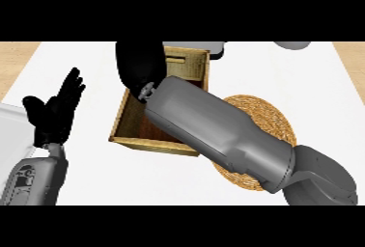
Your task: Pick the lemon from the placemat and place it in the basket
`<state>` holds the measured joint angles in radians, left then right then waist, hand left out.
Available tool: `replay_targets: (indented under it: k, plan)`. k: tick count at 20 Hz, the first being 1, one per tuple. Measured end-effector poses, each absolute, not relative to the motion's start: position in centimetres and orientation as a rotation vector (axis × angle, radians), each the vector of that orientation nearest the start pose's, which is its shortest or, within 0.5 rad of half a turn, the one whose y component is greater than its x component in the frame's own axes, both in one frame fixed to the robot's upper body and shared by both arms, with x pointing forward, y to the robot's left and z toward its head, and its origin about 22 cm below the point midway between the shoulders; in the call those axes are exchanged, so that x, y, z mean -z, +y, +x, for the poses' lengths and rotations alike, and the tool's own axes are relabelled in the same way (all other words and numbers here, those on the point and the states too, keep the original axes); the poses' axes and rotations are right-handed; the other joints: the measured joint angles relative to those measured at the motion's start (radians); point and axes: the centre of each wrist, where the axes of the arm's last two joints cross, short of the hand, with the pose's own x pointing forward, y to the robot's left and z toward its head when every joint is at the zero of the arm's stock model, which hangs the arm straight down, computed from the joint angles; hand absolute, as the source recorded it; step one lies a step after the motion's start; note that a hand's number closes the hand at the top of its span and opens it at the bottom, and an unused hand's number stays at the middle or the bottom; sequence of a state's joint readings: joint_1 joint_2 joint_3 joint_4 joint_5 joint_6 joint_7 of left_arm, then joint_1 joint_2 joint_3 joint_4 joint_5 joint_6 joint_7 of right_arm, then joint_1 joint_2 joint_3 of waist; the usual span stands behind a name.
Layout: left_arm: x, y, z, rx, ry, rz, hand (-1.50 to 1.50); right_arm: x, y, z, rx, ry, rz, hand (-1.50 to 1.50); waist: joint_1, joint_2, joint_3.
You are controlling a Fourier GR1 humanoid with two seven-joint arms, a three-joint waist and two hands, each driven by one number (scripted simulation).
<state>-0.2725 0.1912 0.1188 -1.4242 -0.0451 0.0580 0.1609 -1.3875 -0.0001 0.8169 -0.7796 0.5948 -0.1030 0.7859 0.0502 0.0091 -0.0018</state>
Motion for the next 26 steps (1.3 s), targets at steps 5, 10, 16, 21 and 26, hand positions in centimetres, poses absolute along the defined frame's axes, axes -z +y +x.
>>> replay_targets:
  k: [5, 10, 16, 21, 26]
  plan:
    - [-4.7, 28.3, 30.2, 0.061, -1.532, 0.257, 0.00, -17.7, 6.0, 36.8, -1.306, -1.495, -1.158, 1.50, -0.002, -0.001, 0.000]
    - [-4.1, 28.3, 29.9, 0.063, -1.534, 0.256, 0.00, -17.0, 5.6, 37.5, -1.326, -1.469, -1.177, 1.50, -0.001, 0.000, 0.000]
    - [-4.3, 27.7, 29.9, 0.069, -1.531, 0.242, 0.00, -16.4, 5.1, 38.1, -1.362, -1.421, -1.166, 1.50, 0.003, 0.001, 0.000]
    - [-4.5, 27.7, 29.9, 0.070, -1.533, 0.244, 0.00, -15.4, 4.9, 37.9, -1.384, -1.364, -1.140, 1.50, 0.008, 0.002, 0.000]
    - [-4.4, 28.1, 29.7, 0.067, -1.528, 0.244, 0.00, -14.9, 4.8, 37.9, -1.393, -1.328, -1.110, 1.50, 0.005, 0.001, 0.000]
